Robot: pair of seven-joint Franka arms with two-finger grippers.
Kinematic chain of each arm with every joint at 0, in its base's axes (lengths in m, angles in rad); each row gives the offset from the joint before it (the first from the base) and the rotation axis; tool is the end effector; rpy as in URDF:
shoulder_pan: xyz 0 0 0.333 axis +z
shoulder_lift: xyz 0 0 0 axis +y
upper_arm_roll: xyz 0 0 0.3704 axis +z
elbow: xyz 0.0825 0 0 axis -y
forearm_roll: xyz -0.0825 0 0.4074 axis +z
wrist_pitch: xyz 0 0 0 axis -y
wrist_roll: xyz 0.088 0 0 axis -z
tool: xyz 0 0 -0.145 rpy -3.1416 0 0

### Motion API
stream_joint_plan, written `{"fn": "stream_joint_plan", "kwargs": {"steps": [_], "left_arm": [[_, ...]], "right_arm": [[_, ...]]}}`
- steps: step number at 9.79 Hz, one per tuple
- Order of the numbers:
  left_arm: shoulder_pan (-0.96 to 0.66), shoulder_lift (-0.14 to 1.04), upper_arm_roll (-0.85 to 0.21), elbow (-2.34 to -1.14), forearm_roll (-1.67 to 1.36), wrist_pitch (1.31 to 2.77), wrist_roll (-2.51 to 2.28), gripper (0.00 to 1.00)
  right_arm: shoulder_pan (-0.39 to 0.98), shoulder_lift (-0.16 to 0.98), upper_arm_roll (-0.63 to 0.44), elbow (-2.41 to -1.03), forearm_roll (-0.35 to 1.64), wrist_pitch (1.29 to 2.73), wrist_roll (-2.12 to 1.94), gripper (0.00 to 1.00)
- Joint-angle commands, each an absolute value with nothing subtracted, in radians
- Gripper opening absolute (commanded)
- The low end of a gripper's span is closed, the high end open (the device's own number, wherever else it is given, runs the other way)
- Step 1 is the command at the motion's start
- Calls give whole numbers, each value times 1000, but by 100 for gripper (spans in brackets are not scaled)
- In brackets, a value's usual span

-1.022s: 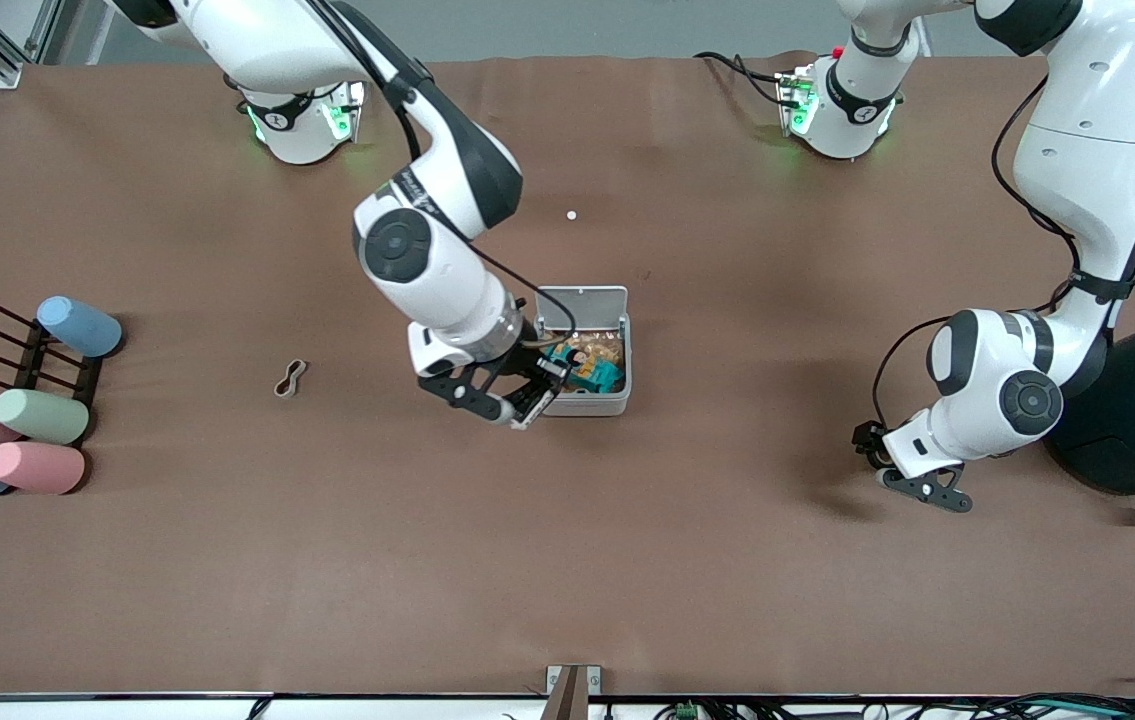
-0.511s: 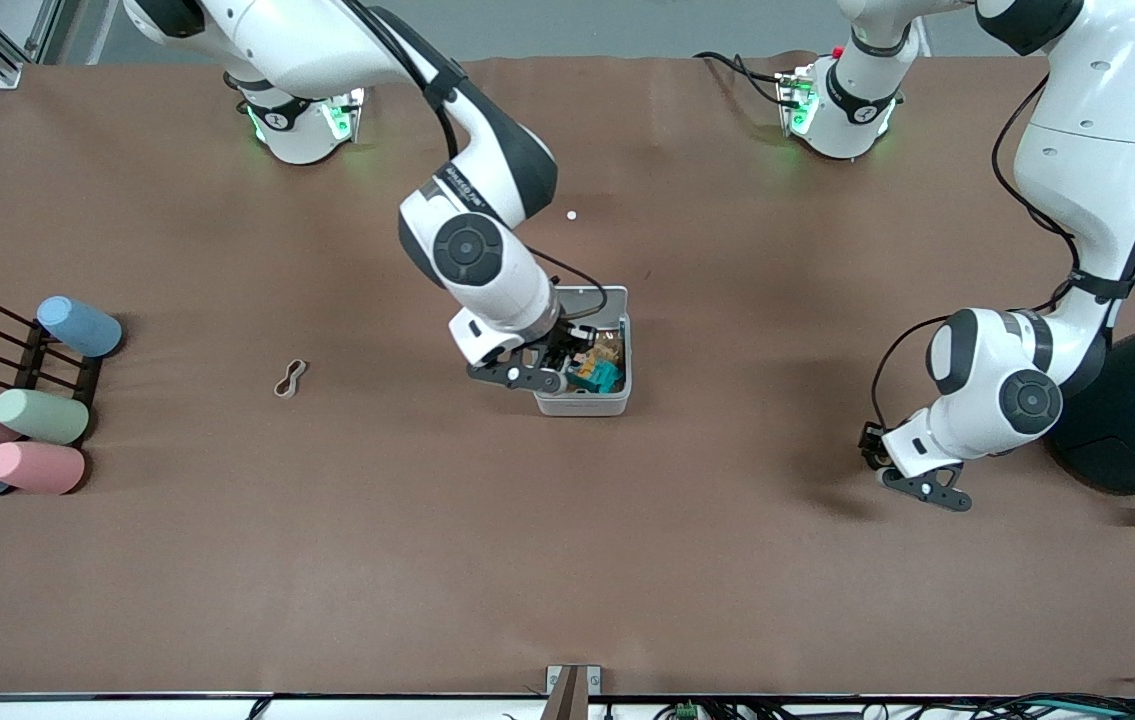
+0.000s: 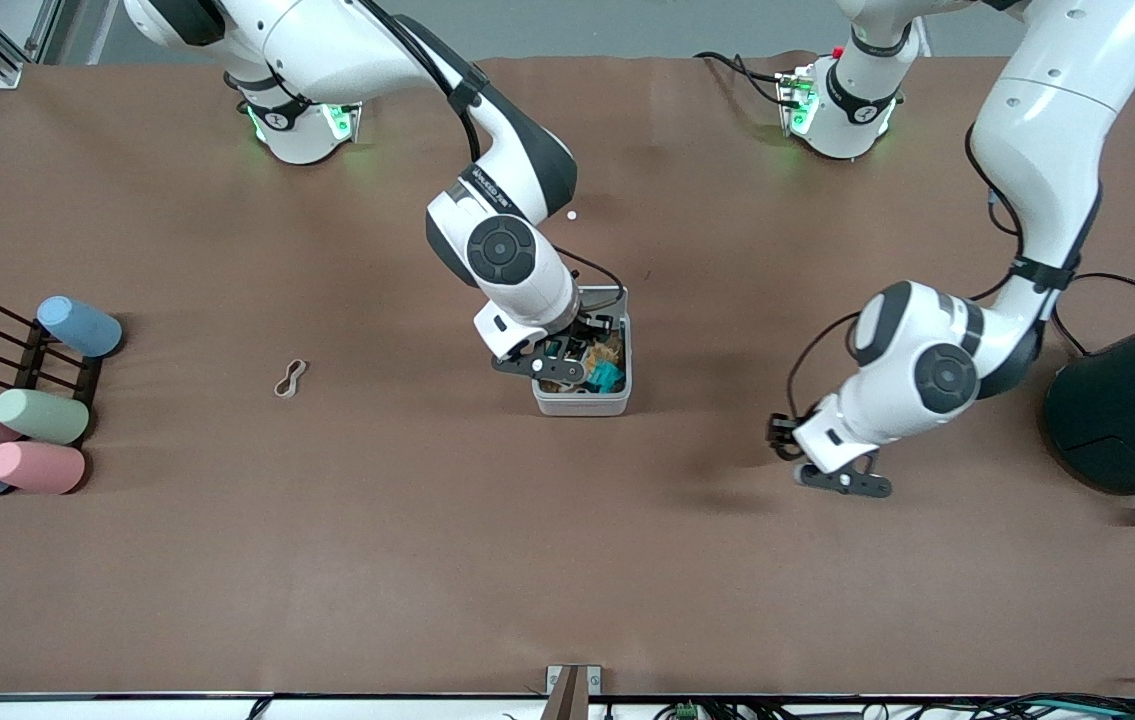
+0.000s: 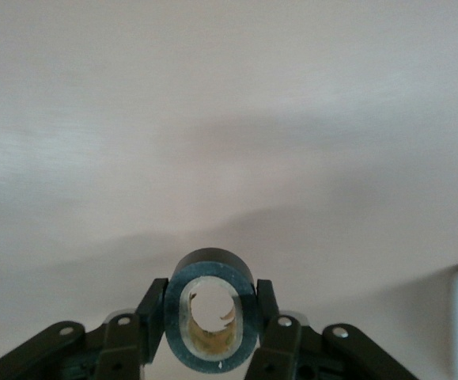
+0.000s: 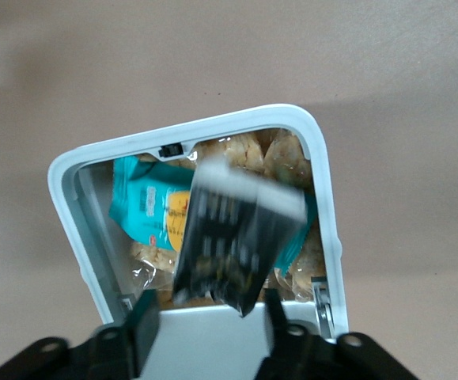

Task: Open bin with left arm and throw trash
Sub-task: 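Drop the packet with the right gripper while the left gripper brings the tape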

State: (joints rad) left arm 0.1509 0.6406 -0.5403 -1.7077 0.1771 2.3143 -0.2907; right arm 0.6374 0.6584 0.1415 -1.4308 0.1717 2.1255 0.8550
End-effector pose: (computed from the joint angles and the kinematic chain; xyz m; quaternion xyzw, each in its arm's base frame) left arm 0.6902 -0.2273 0.2593 0.9939 -0.0583 0.0006 0.0938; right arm 0.5609 0.5430 0.3096 -0.9883 0.0967 0.0710 0.0945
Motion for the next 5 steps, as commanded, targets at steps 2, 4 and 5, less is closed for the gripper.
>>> {"fn": "stream_joint_plan", "kwargs": {"steps": [2,4,5], "left_arm": [[34,632,-598,-1643,196,2254,-584,0],[-55,632,-595,-1576,202,2183,-708,0],[-75,632,-595,-1568,213,2183,-760,0]], "right_arm": [[615,651,132,-1402,170,2093,850,98],[557,590,138,-1399,175,1967,847,98],[510,547,138,-1404,186,1897,835,98]]}}
